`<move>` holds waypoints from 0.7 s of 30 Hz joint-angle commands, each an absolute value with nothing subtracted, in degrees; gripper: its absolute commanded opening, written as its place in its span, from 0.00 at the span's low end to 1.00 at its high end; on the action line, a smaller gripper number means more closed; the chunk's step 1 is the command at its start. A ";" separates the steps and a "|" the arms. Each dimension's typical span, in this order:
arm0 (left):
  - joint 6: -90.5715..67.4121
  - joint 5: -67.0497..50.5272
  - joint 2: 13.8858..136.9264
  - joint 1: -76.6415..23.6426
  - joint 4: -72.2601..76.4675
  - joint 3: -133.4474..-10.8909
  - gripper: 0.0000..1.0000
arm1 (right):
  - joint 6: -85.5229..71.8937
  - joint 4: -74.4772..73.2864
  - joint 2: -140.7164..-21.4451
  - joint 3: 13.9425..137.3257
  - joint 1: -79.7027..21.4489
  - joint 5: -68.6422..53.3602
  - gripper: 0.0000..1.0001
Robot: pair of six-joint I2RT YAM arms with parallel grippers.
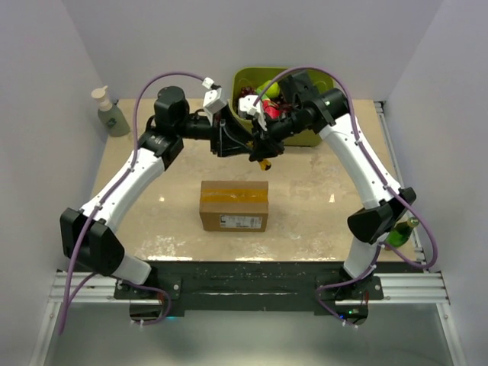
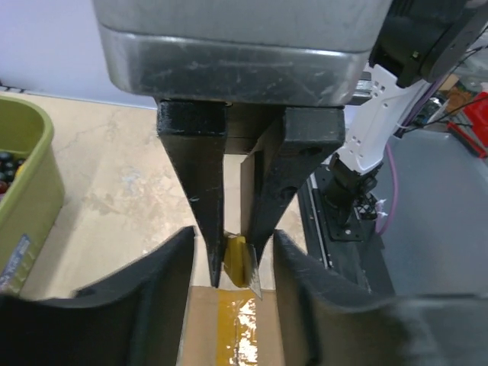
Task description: Unpack the express box
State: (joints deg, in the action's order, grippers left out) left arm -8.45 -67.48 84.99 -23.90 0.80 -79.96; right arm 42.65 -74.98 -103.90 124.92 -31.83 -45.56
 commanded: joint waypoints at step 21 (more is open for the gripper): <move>-21.43 -78.66 83.41 -16.18 7.55 -83.15 0.00 | -17.62 12.92 -75.16 75.44 -23.03 -65.89 0.69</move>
